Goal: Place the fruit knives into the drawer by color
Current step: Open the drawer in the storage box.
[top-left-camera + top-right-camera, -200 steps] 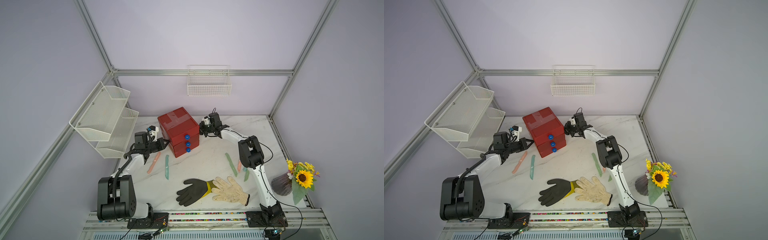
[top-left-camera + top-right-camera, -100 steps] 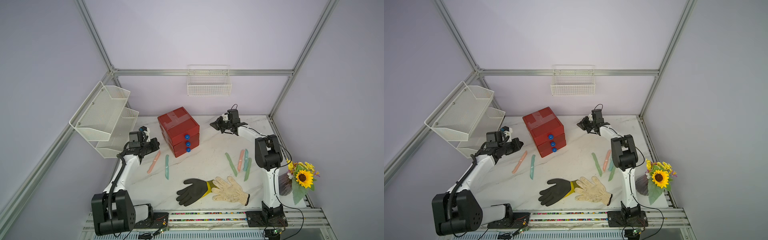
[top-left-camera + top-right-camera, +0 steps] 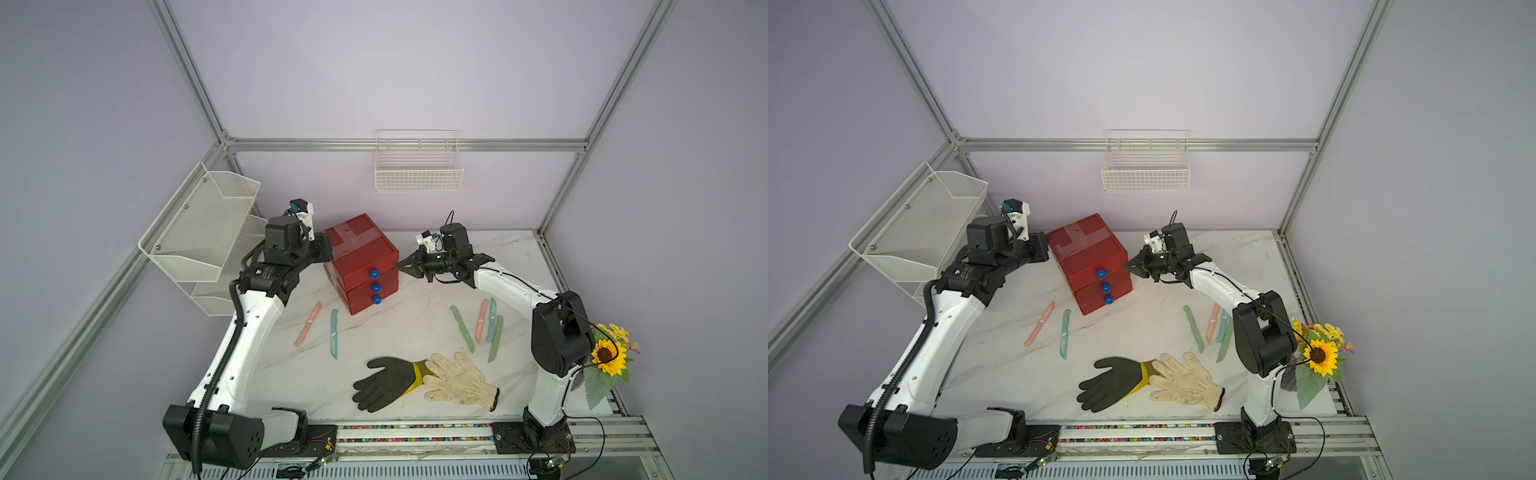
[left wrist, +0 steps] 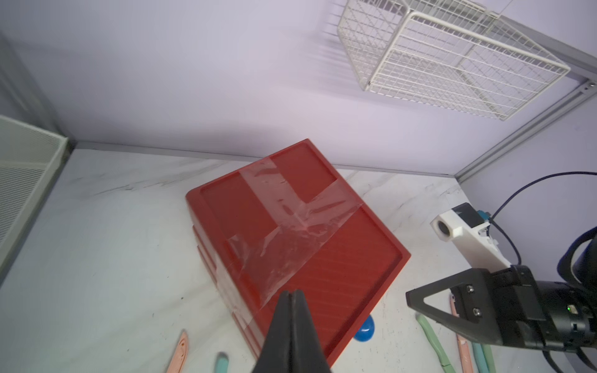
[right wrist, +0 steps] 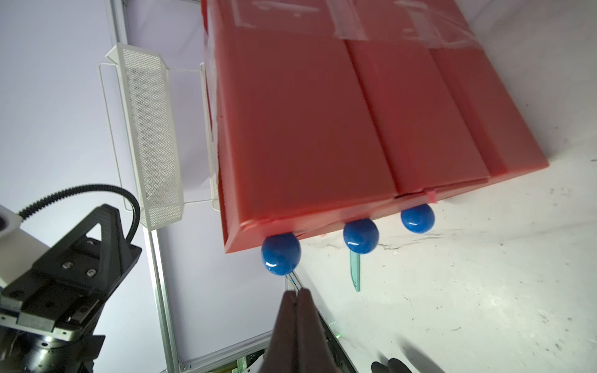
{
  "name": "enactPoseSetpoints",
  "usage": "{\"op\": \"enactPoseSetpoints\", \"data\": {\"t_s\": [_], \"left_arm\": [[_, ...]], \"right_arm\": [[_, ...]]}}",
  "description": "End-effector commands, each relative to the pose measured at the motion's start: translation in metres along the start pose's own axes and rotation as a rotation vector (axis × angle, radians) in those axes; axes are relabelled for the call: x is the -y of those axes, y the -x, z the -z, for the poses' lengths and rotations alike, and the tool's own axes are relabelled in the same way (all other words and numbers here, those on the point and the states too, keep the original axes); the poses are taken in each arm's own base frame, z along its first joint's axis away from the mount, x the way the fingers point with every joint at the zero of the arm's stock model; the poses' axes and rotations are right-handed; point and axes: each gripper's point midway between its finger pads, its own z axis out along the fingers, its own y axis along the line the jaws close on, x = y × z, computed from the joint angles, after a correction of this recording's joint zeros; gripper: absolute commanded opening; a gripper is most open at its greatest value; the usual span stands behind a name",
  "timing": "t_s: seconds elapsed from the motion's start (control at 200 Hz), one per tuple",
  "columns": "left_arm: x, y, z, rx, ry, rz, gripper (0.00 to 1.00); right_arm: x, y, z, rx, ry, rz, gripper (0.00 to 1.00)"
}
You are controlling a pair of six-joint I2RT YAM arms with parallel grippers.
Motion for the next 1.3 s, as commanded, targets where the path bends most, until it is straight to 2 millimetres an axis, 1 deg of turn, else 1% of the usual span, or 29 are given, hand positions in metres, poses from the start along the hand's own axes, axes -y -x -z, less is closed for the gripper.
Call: {"op": "enactPoseSetpoints", "data": {"t_s": [0.0, 0.075, 0.125, 0.195, 0.28, 0.445, 0.49, 0.56, 0.625, 0.715, 0.73, 0.745, 0.78, 0.805, 0.81, 0.82, 0.845, 0.88, 0.96, 1.03, 1.145, 1.295], "left_arm": [[0.022, -0.002, -0.033, -0.058, -0.115, -0.038, 0.0], [0.033, 0.001, -0.047, -0.059, -0.173, -0.015, 0.0], [0.038, -0.003, -0.056, -0.077, -0.189, -0.004, 0.0], [0.043, -0.008, -0.064, -0.1, -0.213, 0.002, 0.0], [0.046, -0.014, -0.065, -0.113, -0.221, -0.003, 0.0], [0.047, -0.027, -0.062, -0.131, -0.238, 0.005, 0.0], [0.048, -0.029, -0.062, -0.134, -0.246, 0.012, 0.0], [0.051, -0.033, -0.062, -0.144, -0.267, 0.018, 0.0], [0.052, -0.036, -0.064, -0.153, -0.276, 0.018, 0.0], [0.05, -0.042, -0.068, -0.17, -0.268, 0.016, 0.0], [0.049, -0.042, -0.068, -0.172, -0.266, 0.017, 0.0], [0.049, -0.043, -0.069, -0.172, -0.265, 0.015, 0.0], [0.048, -0.043, -0.07, -0.172, -0.261, 0.014, 0.0], [0.048, -0.042, -0.07, -0.17, -0.26, 0.012, 0.0], [0.048, -0.042, -0.07, -0.17, -0.259, 0.012, 0.0], [0.048, -0.042, -0.07, -0.17, -0.258, 0.012, 0.0], [0.048, -0.041, -0.069, -0.164, -0.257, 0.009, 0.0], [0.048, -0.039, -0.068, -0.157, -0.256, 0.008, 0.0], [0.048, -0.039, -0.069, -0.153, -0.253, 0.001, 0.0], [0.045, -0.043, -0.073, -0.165, -0.245, 0.002, 0.0], [0.04, -0.055, -0.084, -0.196, -0.233, 0.011, 0.0], [0.031, -0.061, -0.098, -0.22, -0.213, 0.026, 0.0]], "right_arm": [[0.001, 0.01, -0.002, 0.034, 0.022, 0.012, 0.0], [0.003, 0.019, -0.009, 0.043, 0.028, 0.018, 0.0], [0.005, 0.025, -0.015, 0.043, 0.031, 0.023, 0.0], [0.005, 0.033, -0.022, 0.047, 0.037, 0.026, 0.0], [0.006, 0.043, -0.028, 0.059, 0.039, 0.032, 0.0], [0.008, 0.075, -0.028, 0.105, 0.043, 0.034, 0.0], [0.01, 0.08, -0.03, 0.102, 0.045, 0.029, 0.0], [0.011, 0.082, -0.033, 0.085, 0.048, 0.027, 0.0], [0.011, 0.077, -0.03, 0.075, 0.043, 0.03, 0.0], [0.007, 0.059, -0.021, 0.054, 0.075, 0.022, 0.0], [0.002, 0.056, -0.018, 0.055, 0.092, 0.027, 0.06], [0.003, 0.053, -0.017, 0.053, 0.101, 0.025, 0.12], [-0.001, 0.043, -0.012, 0.046, 0.123, 0.025, 0.31], [-0.006, 0.038, -0.009, 0.039, 0.147, 0.026, 0.41], [-0.006, 0.038, -0.009, 0.039, 0.147, 0.026, 0.41], [-0.008, 0.034, -0.007, 0.034, 0.16, 0.024, 0.45], [-0.014, 0.029, -0.004, 0.029, 0.192, 0.035, 0.52], [-0.019, 0.02, -0.002, 0.009, 0.221, 0.041, 0.55], [-0.029, 0.008, 0.002, -0.009, 0.266, 0.046, 0.57], [-0.033, -0.001, 0.0, -0.028, 0.288, 0.033, 0.57], [-0.041, -0.012, -0.01, -0.06, 0.312, 0.026, 0.57], [-0.041, -0.018, -0.027, -0.079, 0.31, 0.024, 0.57]]}}
